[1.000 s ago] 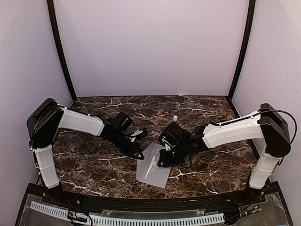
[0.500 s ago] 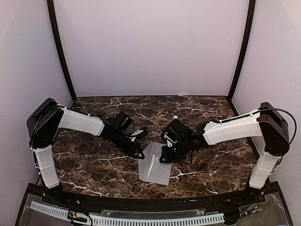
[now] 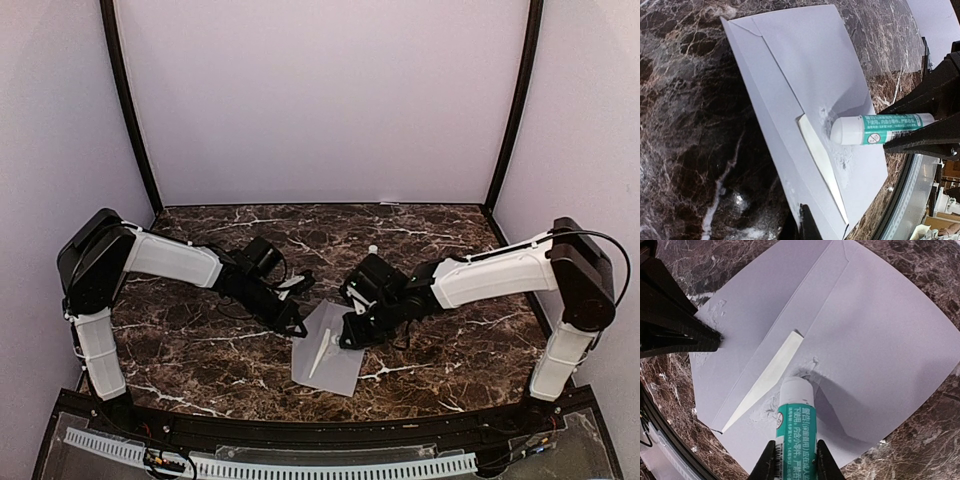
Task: Place the letter into the envelope and seal it
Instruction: Paint the envelope at the center of the board.
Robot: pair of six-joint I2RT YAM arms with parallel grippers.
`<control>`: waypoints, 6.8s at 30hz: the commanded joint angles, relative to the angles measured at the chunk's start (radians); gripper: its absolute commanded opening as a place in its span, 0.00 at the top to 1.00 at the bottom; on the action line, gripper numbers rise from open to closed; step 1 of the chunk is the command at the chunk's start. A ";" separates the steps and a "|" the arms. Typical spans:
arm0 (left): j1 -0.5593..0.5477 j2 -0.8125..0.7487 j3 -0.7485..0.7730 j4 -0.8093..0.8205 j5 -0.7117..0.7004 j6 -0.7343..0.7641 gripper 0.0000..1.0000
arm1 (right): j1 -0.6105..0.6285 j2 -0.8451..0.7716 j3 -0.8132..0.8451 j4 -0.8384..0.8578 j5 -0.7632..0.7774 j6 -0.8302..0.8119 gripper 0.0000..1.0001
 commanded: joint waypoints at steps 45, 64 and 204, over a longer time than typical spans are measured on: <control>-0.010 0.011 0.028 -0.063 -0.016 0.088 1.00 | -0.007 0.056 -0.062 -0.085 -0.047 0.000 1.00; -0.010 0.020 0.027 -0.064 -0.016 0.092 1.00 | -0.093 0.099 -0.003 -0.117 0.017 -0.067 1.00; -0.017 -0.002 0.016 -0.053 -0.056 0.075 1.00 | -0.049 0.068 -0.097 -0.178 -0.030 -0.007 1.00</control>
